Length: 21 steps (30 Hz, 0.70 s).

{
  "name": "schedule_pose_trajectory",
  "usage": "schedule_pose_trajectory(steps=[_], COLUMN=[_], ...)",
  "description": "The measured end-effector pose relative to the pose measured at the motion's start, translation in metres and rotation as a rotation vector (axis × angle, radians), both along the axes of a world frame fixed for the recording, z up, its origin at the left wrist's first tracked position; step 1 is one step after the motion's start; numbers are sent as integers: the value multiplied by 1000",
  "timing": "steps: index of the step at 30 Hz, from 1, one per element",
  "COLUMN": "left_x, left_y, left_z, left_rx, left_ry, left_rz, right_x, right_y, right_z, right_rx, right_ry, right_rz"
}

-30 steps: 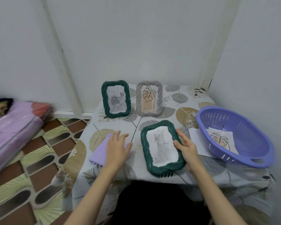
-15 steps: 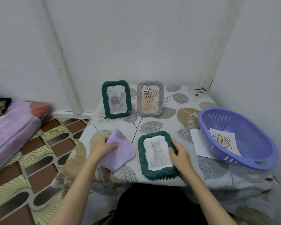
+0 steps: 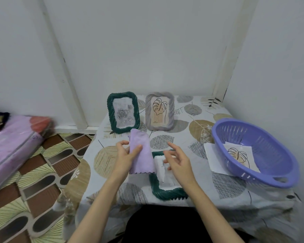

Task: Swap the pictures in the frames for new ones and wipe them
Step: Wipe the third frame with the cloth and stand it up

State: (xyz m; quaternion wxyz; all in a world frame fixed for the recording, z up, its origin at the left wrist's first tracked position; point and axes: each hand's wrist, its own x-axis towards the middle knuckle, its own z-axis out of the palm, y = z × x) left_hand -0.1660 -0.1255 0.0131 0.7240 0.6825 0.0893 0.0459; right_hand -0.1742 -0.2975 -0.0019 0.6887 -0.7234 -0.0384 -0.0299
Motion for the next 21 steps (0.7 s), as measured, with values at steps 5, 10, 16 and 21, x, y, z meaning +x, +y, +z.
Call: schedule_pose_trajectory(steps=[5, 10, 16, 21], left_x=[1, 4, 3, -4], left_y=[-16, -23, -22, -24], left_z=[0, -2, 7, 12], left_rx=[7, 312, 239, -163], left_ry=[-54, -174, -195, -147], left_rz=[-128, -30, -55, -230], right_x=[5, 7, 3, 2], right_y=[11, 8, 2, 5], right_z=[9, 5, 6, 5], right_rx=[318, 384, 431, 474], right_ry=[183, 170, 165, 210], right_rz=[66, 30, 71, 109])
